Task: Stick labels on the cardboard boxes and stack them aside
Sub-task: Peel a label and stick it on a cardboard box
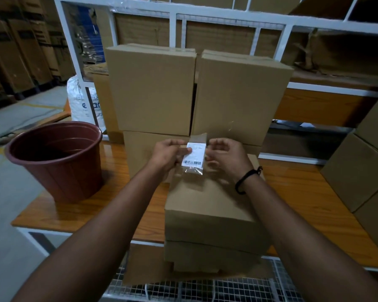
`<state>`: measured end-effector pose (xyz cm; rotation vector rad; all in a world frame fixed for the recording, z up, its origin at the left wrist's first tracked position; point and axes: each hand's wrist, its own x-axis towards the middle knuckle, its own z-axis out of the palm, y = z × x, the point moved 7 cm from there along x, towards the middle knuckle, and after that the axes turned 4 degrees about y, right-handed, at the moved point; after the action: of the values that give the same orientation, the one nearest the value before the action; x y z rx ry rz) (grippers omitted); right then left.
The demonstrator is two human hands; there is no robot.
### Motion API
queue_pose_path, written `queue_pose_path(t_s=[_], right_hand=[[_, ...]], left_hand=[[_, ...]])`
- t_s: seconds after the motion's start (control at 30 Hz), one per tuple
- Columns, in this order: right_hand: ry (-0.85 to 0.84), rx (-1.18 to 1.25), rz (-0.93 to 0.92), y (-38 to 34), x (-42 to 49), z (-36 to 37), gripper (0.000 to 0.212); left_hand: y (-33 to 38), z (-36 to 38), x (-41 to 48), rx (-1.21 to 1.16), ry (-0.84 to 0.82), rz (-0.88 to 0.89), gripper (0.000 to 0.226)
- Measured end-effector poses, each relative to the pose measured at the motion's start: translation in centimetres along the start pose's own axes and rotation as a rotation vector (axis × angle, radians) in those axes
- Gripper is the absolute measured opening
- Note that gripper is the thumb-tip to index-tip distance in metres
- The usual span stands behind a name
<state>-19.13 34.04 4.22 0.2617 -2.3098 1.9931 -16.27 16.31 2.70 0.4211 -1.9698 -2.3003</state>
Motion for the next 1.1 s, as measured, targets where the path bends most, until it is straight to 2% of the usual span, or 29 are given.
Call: queue_pose_path(t_s=[0.07,0.13,0.2,0.23,0.3,0.37,0.43,0.53,0.73,0.87,0.93,1.0,1.1], right_hand=[[-0.003,-0.355,-0.356,-1.3,0.3,-0.5,0.042],[-0.118,-0.567,-0.718,-2.6,-0.7,1.2,0.045],[-0.178,-0.583,-0.869,-3.5,-1.4,2.9,0.034],[-0.160,-0.558,-0.885,-4.1,-1.3,3.5,0.027],[-0.073,-0.483,-0.780,-4.7,-0.6,4.2,0.015],[-0.053,-0.383,-0.516,-4.5,0.8,5.0,0.013],[-0.131,-0.243,-0.297,-3.7,1.9,6.9,0.012],[-0.249,-0.124,-0.126,-2.7,2.9,10.9,0.008],[-0.445,-0.020,0.009,-3.1,3.3,20.1,0.014],[-0.432,0.028,0.090,-3.5,4.4,26.0,0.018],[-0.423,0.065,0.156,-3.2,5.2,29.1,0.018],[-0.399,0.031,0.197,-2.9,6.1,32.2,0.017],[-0.320,-0.175,0.082,-3.1,8.0,36.1,0.016]], left_hand=[[-0.5,-0.7,0.9,-0.067,0.009,-0.053,0.035],[-0.7,-0.9,1.2,-0.119,-0.012,-0.082,0.038],[-0.6,-1.1,0.9,-0.138,-0.035,-0.091,0.036],[-0.5,-1.4,0.6,-0.132,-0.042,-0.078,0.033],[-0.1,-2.8,0.3,-0.082,-0.012,0.003,0.029],[0.7,-5.4,0.3,0.040,0.079,0.132,0.032],[1.5,-7.5,0.4,0.123,0.079,0.251,0.028],[2.1,-10.2,0.8,0.130,0.052,0.297,0.025],[3.7,-17.8,1.8,0.174,0.132,0.313,0.006],[4.0,-24.3,3.8,0.262,0.191,0.323,0.010],[4.3,-28.1,5.0,0.442,0.259,0.372,0.013],[4.3,-31.9,5.5,0.742,0.347,0.391,0.014],[2.6,-35.6,6.2,1.011,0.295,0.298,0.016]])
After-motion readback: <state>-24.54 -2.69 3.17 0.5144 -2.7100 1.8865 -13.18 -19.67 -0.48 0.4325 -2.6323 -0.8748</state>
